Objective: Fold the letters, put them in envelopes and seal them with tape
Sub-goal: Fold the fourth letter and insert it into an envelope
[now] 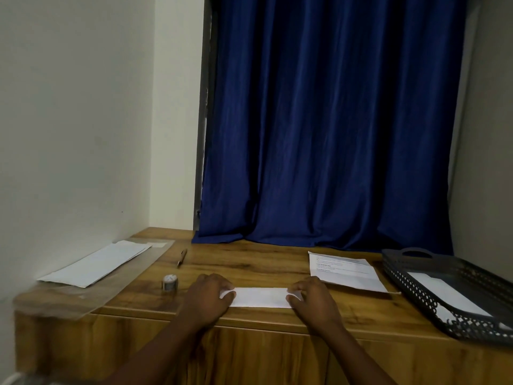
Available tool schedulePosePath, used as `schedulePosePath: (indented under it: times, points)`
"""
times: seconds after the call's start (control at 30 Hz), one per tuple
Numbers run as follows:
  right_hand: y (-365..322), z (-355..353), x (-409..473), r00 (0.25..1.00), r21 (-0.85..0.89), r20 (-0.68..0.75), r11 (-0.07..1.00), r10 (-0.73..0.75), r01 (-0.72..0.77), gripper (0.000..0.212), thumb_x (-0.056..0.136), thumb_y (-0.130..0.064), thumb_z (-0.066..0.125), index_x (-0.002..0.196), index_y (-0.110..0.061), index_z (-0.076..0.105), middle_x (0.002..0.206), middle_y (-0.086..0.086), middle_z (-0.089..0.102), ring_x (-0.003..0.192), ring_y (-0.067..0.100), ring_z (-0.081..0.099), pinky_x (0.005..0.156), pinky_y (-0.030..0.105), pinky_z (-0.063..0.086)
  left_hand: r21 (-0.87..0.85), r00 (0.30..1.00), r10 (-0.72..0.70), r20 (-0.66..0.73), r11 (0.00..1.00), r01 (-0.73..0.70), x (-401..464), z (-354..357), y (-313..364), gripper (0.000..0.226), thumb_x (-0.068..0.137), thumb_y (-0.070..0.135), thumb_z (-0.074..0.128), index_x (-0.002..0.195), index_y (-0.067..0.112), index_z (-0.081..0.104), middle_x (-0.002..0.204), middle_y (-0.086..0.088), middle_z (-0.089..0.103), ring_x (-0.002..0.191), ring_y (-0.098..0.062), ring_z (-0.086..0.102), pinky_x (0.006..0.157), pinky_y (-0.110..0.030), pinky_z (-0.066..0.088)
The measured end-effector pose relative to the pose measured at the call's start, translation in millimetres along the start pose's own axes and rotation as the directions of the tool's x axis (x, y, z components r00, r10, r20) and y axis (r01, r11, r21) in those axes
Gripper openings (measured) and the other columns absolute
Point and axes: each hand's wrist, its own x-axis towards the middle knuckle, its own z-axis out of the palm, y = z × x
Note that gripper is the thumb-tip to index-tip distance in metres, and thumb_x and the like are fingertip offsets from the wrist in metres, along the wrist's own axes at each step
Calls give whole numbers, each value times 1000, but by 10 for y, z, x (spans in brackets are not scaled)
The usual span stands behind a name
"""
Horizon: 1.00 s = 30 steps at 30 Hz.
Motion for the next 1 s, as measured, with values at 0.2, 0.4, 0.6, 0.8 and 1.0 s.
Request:
schedulePosePath:
  times: [0.2,0.4,0.6,0.8,1.0]
  points:
    - [-69,-16,-13,993,-98,-7,988,-118,117,18,92,-36,63,100,-36,79,113,-17,65,103,2,51,85,22,45,209,982,34,186,975,-74,41,41,43,47,102,50,39,145,34,51,158,10,44,150,-15,30,126,-45,13]
    - [-437,2,9,967,-459,99,851,-234,254,16,93,-25,62,106,-27,73,115,-1,65,110,18,57,101,37,45,166,931,95,352,973,-162,37,157,208,53,108,39,26,160,31,28,168,4,28,157,-15,16,127,-46,-3]
    - [-852,329,-196,895,-105,399,960,-197,259,57,107,-43,21,156,-19,36,162,2,39,150,20,31,125,46,19,167,909,122,398,965,-203,0,146,195,59,108,51,20,163,31,17,171,5,18,158,-14,11,127,-43,7]
    - [-575,176,-93,845,-134,517,961,-139,240,67,104,-60,15,163,-27,18,171,-3,14,157,15,10,125,45,7,187,902,99,420,963,-193,1,121,183,64,107,57,20,164,28,14,172,5,15,157,-11,8,127,-39,5]
    - [-229,-18,-19,861,-221,506,957,-51,187,77,100,-71,18,163,-27,16,171,-4,13,157,16,10,125,42,10,151,875,95,475,971,-187,-38,17,215,100,86,91,22,165,32,9,172,7,9,158,-10,7,127,-38,5]
